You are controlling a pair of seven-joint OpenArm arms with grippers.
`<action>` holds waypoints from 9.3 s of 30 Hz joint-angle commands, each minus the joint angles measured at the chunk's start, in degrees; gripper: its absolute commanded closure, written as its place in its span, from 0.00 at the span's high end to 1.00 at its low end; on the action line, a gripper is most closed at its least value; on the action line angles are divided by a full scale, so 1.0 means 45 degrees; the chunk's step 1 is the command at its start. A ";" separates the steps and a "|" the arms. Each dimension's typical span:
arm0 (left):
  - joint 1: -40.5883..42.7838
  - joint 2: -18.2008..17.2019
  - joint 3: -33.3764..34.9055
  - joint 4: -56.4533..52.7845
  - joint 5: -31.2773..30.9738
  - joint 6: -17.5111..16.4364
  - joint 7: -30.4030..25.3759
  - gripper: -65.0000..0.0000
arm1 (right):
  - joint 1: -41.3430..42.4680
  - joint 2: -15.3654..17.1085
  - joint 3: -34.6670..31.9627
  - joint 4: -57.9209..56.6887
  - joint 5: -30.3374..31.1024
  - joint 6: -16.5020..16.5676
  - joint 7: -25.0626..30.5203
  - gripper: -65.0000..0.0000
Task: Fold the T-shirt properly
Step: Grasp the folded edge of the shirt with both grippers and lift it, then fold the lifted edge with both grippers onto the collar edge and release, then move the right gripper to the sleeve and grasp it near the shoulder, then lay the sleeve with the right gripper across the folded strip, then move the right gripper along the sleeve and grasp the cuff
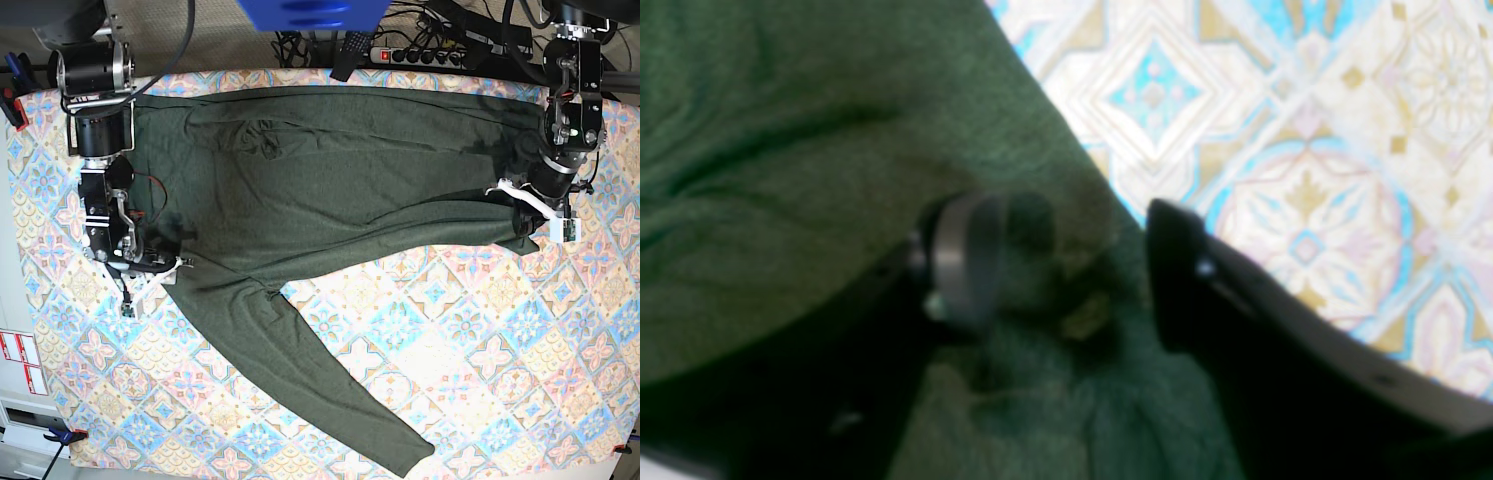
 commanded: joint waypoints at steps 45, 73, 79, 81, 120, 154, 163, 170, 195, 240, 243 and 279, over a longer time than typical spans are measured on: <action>0.1422 -0.0181 -0.1454 0.1218 -0.0040 -0.0014 -0.0364 0.00 | -0.2937 0.0341 0.3253 0.2626 0.0035 0.3202 0.1510 0.00; 0.1520 -0.0240 -0.1942 -0.1615 0.0077 -0.0034 -0.0384 0.00 | -0.8134 0.0283 0.5226 0.7940 0.0074 0.3222 0.1510 0.00; 0.1383 -0.0260 -0.1122 -0.1849 0.0096 -0.0034 -0.0384 0.00 | -0.8603 0.0263 0.5226 0.7940 0.0074 0.3222 0.1510 0.00; 0.1364 -0.0260 -0.0751 -0.1849 0.0096 -0.0034 -0.0384 0.00 | -0.8622 0.0243 0.5187 0.7940 0.0074 0.3222 0.1510 0.00; 0.1676 0.0346 -0.1454 -0.0501 -0.0040 0.0064 -0.0325 0.63 | -0.6200 0.0302 0.2394 0.9854 -0.0043 0.3222 0.0495 0.30; 0.2204 0.0385 -0.1552 0.0221 -0.0060 0.0045 -0.0306 0.66 | 0.0091 -0.1124 0.0049 0.0340 -0.3306 0.3222 0.1530 0.48; 0.2223 0.0385 -0.1552 0.0221 -0.0060 0.0045 -0.0306 0.66 | 0.0618 -0.1652 0.0030 -0.1848 -0.3326 0.3222 0.2956 0.48; 0.2399 0.0385 -0.1552 0.0221 -0.0060 0.0045 -0.0306 0.66 | 0.0814 -0.1652 0.0030 -0.2610 -0.3326 0.3222 0.3112 0.45; 0.2380 0.0385 -0.1532 0.0143 -0.0040 0.0025 -0.0306 0.66 | -0.5946 -0.1554 0.0401 0.9561 -0.3228 0.3222 0.1100 0.00; 0.2360 0.0561 -0.1513 -0.0306 -0.0021 -0.0014 -0.0325 0.66 | -0.8388 -0.0616 -0.2549 1.1456 -0.3267 0.3163 -0.0365 0.40; 0.2360 0.0561 -0.1513 -0.0306 -0.0021 -0.0014 -0.0325 0.66 | -0.7509 -0.0675 -0.2549 1.1437 -0.3247 0.3163 -0.0365 0.40; 0.2341 0.1010 -0.1513 -0.0228 -0.0021 -0.0014 -0.0325 0.66 | 0.1927 -0.2941 -0.2393 -0.2395 -0.3208 0.3163 0.3738 0.41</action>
